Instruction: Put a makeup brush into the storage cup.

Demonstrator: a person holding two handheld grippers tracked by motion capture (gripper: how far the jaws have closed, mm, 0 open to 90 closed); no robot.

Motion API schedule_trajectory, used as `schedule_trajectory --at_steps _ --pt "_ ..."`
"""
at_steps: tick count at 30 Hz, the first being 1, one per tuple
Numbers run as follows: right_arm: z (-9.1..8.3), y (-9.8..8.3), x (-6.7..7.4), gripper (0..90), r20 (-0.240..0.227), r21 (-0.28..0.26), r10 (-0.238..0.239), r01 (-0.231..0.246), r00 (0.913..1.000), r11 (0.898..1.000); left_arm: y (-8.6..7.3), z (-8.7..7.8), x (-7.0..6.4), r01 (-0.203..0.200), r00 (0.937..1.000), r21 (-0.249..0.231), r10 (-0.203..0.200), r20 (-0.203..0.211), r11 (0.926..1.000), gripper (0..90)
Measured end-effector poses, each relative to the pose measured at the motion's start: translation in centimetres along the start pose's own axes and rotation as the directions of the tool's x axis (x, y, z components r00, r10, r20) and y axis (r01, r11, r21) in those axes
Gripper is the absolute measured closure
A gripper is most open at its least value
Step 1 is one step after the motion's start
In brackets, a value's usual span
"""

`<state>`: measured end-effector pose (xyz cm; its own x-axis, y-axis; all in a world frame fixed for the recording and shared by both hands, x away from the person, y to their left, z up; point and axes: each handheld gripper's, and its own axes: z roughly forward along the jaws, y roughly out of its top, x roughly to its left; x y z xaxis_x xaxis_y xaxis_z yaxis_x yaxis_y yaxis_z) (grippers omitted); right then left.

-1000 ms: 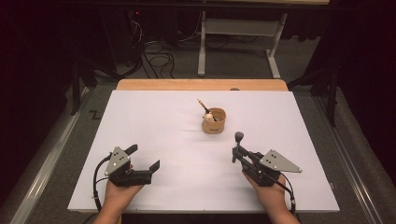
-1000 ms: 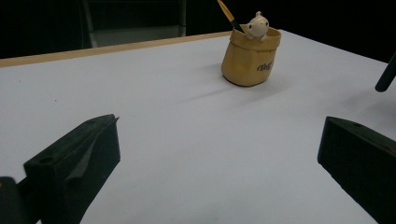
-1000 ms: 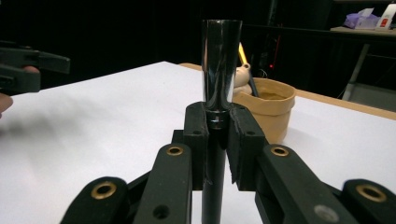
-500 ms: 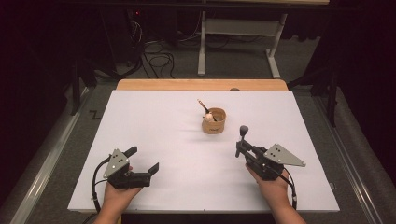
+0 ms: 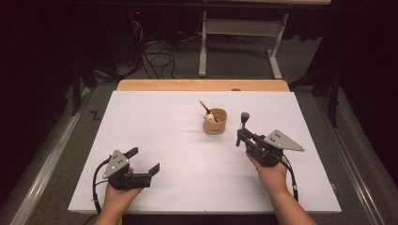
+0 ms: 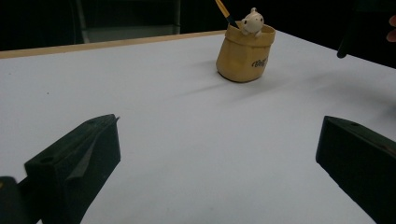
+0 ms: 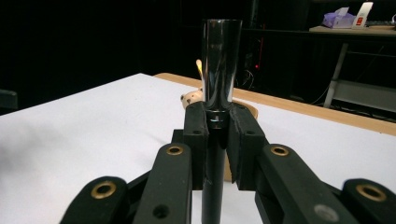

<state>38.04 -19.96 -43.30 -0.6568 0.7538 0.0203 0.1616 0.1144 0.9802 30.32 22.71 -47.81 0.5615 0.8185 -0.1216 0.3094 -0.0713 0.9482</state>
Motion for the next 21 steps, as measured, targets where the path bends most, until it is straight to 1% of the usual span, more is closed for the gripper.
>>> schedule_trajectory --at_steps 2,6,7,10,12,13,14,17,19,21 --pt "0.6 0.2 -0.1 80.3 0.0 -0.005 -0.002 0.002 1.0 1.0 0.0 0.0 0.0 0.0 1.0 -0.001 0.0 0.004 1.0 0.9" --pt "1.6 0.4 -0.2 80.3 0.011 -0.002 0.015 -0.015 0.9998 1.0 0.1 -0.1 -0.1 0.002 0.9999 -0.006 -0.002 0.011 1.0 0.9" --pt "1.9 0.5 -0.3 80.3 0.012 -0.002 0.008 -0.008 0.9999 1.0 0.1 -0.1 -0.1 0.0 0.9999 -0.005 0.0 0.011 1.0 0.9" --pt "2.5 0.8 -0.4 80.3 0.017 -0.001 0.016 -0.016 0.9997 1.0 0.1 -0.1 0.0 0.003 0.9999 -0.008 -0.003 0.012 1.0 0.9" --pt "2.8 0.9 -0.5 80.3 0.015 -0.001 0.008 -0.008 0.9999 1.0 0.1 -0.1 0.0 0.004 0.9999 -0.011 -0.004 0.014 0.9999 0.9" --pt "3.0 1.0 -0.5 80.3 0.022 -0.001 0.013 -0.013 0.9997 1.0 0.1 -0.1 0.0 0.003 0.9999 -0.012 -0.002 0.016 0.9999 0.9" --pt "3.1 1.1 -0.6 80.3 0.02 0.001 0.004 -0.004 0.9998 1.0 0.1 -0.1 0.0 0.001 0.9998 -0.012 -0.001 0.017 0.9999 0.9" --pt "3.5 1.3 -0.8 80.3 0.022 0.002 0.006 -0.006 0.9997 1.0 0.2 -0.2 0.0 0.006 0.9997 -0.013 -0.006 0.022 0.9999 0.9" --pt "3.8 1.4 -0.9 80.3 0.028 0.002 0.008 -0.008 0.9996 1.0 0.3 -0.3 0.1 0.008 0.9998 -0.022 -0.007 0.019 0.9997 0.9" --pt "4.0 1.5 -1.0 80.3 0.027 0.001 0.01 -0.01 0.9996 1.0 0.2 -0.4 0.2 0.012 0.9998 -0.02 -0.012 0.015 0.9997 0.9"
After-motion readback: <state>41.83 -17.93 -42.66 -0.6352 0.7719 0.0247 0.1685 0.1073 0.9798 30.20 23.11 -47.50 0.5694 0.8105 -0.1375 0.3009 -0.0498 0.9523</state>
